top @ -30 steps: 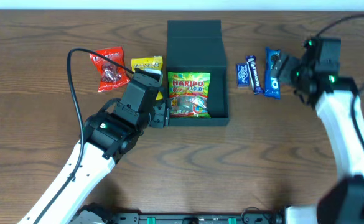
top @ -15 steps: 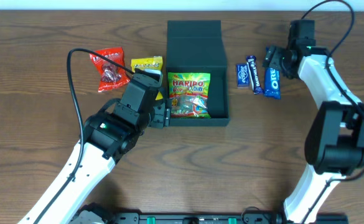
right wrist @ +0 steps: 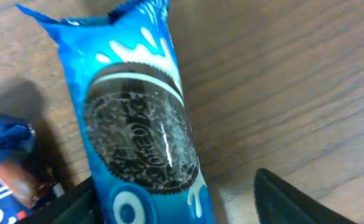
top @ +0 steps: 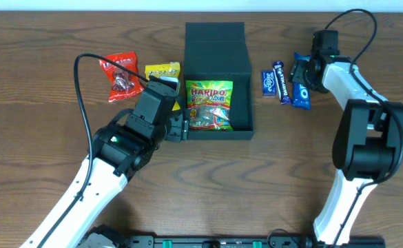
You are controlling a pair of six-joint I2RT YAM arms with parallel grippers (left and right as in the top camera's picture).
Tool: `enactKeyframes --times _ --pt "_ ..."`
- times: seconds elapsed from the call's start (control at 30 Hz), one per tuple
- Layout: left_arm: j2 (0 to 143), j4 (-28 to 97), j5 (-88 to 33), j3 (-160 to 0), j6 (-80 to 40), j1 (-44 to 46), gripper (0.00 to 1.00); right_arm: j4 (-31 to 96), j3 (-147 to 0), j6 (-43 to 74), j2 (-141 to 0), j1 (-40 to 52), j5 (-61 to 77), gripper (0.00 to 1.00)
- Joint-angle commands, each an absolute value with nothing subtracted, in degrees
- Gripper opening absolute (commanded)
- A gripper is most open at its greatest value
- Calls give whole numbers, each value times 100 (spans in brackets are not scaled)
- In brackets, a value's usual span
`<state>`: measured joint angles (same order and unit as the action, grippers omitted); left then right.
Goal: Pack container
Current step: 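Reach right gripper to the blue Oreo pack and grasp it, then move the Oreo pack left and place it in the box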
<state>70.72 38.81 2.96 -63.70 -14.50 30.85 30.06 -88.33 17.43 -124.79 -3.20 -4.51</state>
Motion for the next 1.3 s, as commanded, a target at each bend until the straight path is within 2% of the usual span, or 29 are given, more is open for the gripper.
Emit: enactKeyframes --times 0.0,0.13,0.33,0.47,0.53,0.8,0.93,1.07,1.27 --pt "7017 3896 301 -6477 -1372 3061 76 3044 -8941 1702 -12652 -331 -471 68" --pt "7017 3898 301 -6477 -1369 3061 76 3092 -8941 1706 -12661 -329 -467 51" --pt "7015 3900 314 -6477 -1369 3061 76 3739 -9292 1706 -12654 -342 -469 18" --pt "7017 3905 316 -6477 -1367 3061 76 4530 -10127 1699 -12621 -338 -464 9" --pt "7015 3905 316 -6477 -1367 3061 77 5011 -10669 1603 -12606 -327 -425 1" --pt "7015 3922 316 -6477 -1367 3061 77 6860 -12549 1599 -12296 104 -102 2" --pt "7017 3920 314 -6477 -1369 3061 77 7275 -12595 1638 -12033 685 -60 1" --pt "7017 3922 314 -6477 -1369 3061 77 7725 -12549 2213 -12022 1181 -56 1" --pt "7015 3918 314 -6477 -1367 3061 78 7564 -11924 2902 -12022 1984 -64 2"
